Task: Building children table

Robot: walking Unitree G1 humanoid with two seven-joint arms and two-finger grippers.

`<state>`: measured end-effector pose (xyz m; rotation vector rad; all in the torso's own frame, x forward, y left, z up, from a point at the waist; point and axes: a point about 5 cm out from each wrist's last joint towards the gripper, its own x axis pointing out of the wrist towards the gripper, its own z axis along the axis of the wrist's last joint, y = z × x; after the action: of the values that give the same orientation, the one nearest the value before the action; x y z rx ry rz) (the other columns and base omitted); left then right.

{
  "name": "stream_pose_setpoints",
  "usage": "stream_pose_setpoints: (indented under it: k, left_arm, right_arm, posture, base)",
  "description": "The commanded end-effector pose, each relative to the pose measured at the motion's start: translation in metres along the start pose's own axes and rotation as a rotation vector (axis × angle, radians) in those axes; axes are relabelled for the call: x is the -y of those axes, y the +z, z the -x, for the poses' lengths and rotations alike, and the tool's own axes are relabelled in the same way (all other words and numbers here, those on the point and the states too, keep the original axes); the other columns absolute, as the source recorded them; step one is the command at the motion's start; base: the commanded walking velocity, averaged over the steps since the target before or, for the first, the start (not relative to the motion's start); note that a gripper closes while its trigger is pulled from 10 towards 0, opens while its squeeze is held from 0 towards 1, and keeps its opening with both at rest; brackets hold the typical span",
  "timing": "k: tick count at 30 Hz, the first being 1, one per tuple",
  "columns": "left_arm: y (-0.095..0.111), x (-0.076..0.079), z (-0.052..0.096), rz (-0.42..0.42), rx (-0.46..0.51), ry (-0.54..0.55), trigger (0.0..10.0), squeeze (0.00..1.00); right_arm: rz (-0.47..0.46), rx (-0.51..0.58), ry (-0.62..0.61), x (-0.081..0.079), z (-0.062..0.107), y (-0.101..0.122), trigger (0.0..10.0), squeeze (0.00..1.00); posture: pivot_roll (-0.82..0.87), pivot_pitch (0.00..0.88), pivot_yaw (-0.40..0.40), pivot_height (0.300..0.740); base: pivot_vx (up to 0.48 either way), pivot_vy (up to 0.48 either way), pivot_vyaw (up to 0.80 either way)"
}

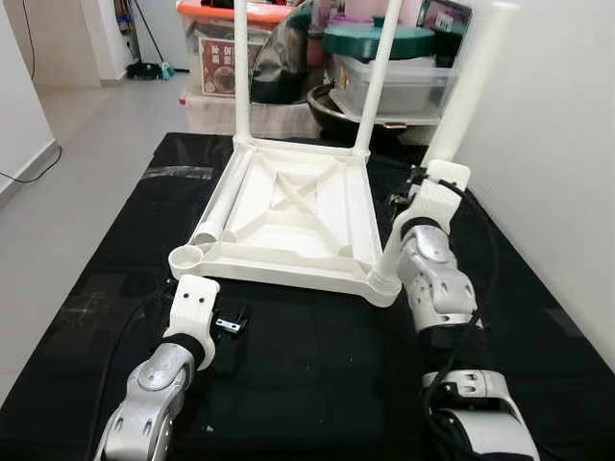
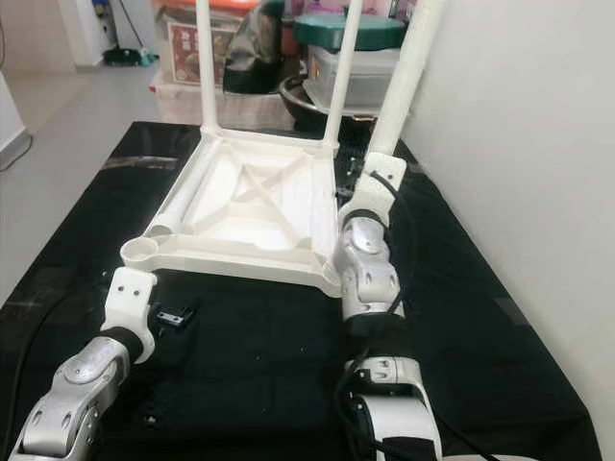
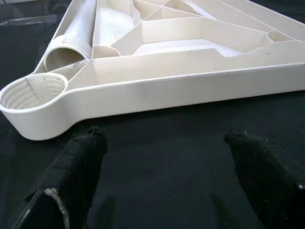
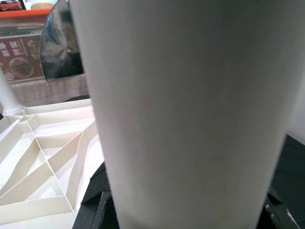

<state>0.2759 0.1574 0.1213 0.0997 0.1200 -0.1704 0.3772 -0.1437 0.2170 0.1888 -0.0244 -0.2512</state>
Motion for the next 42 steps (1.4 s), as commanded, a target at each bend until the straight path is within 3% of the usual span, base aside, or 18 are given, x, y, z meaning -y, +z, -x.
stream_pose_setpoints:
  k: [1,2,10,11,13,15,16,18,21,22,32,33,34,36,37,38,39,42]
  left_arm:
    - [-0.004,0.001,0.000,-0.003,-0.012,-0.003,10.0,0.00]
    - [-0.004,0.001,0.000,-0.003,-0.012,-0.003,10.0,0.00]
    - [-0.004,0.003,-0.001,-0.001,-0.009,-0.002,10.0,0.00]
    - [-0.004,0.003,-0.001,0.001,-0.009,-0.002,10.0,0.00]
    - [-0.004,0.003,-0.001,0.001,-0.009,-0.002,10.0,0.00]
    - [-0.004,0.004,-0.002,0.003,-0.009,-0.002,10.0,0.00]
    - [-0.004,0.004,-0.002,0.003,-0.009,-0.002,10.0,0.00]
    - [-0.005,0.004,-0.002,0.004,-0.008,-0.002,10.0,0.00]
    - [-0.005,0.004,-0.002,0.004,-0.006,-0.003,10.0,0.00]
    - [-0.004,0.005,-0.003,0.004,-0.003,-0.005,10.0,0.00]
    - [-0.001,0.004,-0.004,0.000,0.007,-0.004,10.0,0.00]
    - [-0.001,0.004,-0.004,-0.001,0.008,-0.001,10.0,0.00]
    - [0.000,0.003,-0.003,-0.002,0.009,0.001,10.0,0.00]
    - [0.000,0.003,-0.003,-0.002,0.009,0.001,10.0,0.00]
    - [0.000,0.003,-0.003,-0.004,0.010,0.003,10.0,0.00]
    - [0.000,0.003,-0.003,-0.004,0.010,0.003,10.0,0.00]
    - [0.000,0.003,-0.003,-0.004,0.010,0.005,10.0,0.00]
    - [0.000,0.003,-0.003,-0.005,0.010,0.006,10.0,0.00]
  right_arm:
    - [-0.099,-0.094,0.068,-0.006,0.003,-0.011,10.0,0.00]
    - [-0.114,-0.062,0.091,-0.003,0.003,-0.005,10.0,1.00]
    - [-0.032,-0.006,0.158,0.020,-0.002,0.022,10.0,0.95]
    - [-0.024,0.015,0.212,0.025,-0.004,0.031,10.0,0.00]
    - [-0.024,0.015,0.212,0.025,-0.004,0.031,10.0,0.00]
    - [-0.026,0.039,0.396,0.034,-0.004,0.050,10.0,0.00]
    - [-0.026,0.039,0.396,0.034,-0.004,0.050,10.0,0.00]
    - [0.017,0.062,0.708,0.037,0.006,0.060,10.0,0.00]
    - [0.042,0.056,0.825,0.038,0.011,0.060,10.0,0.00]
    - [0.111,0.046,1.022,0.036,0.020,0.051,10.0,0.00]
    - [0.221,-0.045,1.142,0.031,0.009,0.027,10.0,0.00]
    - [0.250,-0.076,1.162,0.029,0.004,0.022,5.9,0.00]
    - [0.259,-0.098,1.176,0.028,0.001,0.019,4.9,0.00]
    - [0.259,-0.098,1.176,0.028,0.001,0.019,4.9,0.00]
    - [0.262,-0.114,1.180,0.027,-0.001,0.017,1.3,0.00]
    - [0.262,-0.114,1.180,0.027,-0.001,0.017,1.3,0.00]
    - [0.252,-0.128,1.192,0.028,-0.002,0.015,0.0,0.00]
    - [0.238,-0.132,1.184,0.030,-0.002,0.013,0.0,0.00]
  posture:
    - [0.07,0.000,-0.102,0.740]
    - [0.07,0.000,-0.102,0.740]
    - [0.06,0.000,-0.103,0.740]
    - [0.06,0.000,-0.104,0.740]
    - [0.06,0.000,-0.104,0.740]
    - [0.06,0.000,-0.106,0.740]
    - [0.06,0.000,-0.106,0.740]
    - [0.06,0.000,-0.105,0.740]
    - [0.06,0.000,-0.106,0.740]
    - [0.06,0.000,-0.106,0.740]
    - [0.08,0.000,-0.113,0.740]
    - [0.10,0.000,-0.126,0.740]
    - [0.10,0.000,-0.130,0.740]
    - [0.10,0.000,-0.130,0.740]
    - [0.11,0.000,-0.135,0.740]
    - [0.11,0.000,-0.135,0.740]
    - [0.11,0.000,-0.137,0.740]
    - [0.11,0.000,-0.138,0.740]
  base:
    - [0.000,0.000,0.00]
    - [0.000,0.000,0.00]
    - [0.000,0.000,0.00]
    - [0.000,0.000,0.00]
    - [0.000,0.000,0.00]
    - [0.000,0.000,0.00]
    - [0.000,0.000,0.00]
    - [0.000,0.000,0.00]
    - [0.000,0.000,0.00]
    - [0.000,0.000,0.00]
    - [0.000,0.000,0.00]
    - [0.000,0.000,0.00]
    - [0.000,0.000,0.00]
    - [0.000,0.000,0.00]
    - [0.000,0.000,0.00]
    - [0.000,0.000,0.00]
    - [0.000,0.000,0.00]
    - [0.000,0.000,0.00]
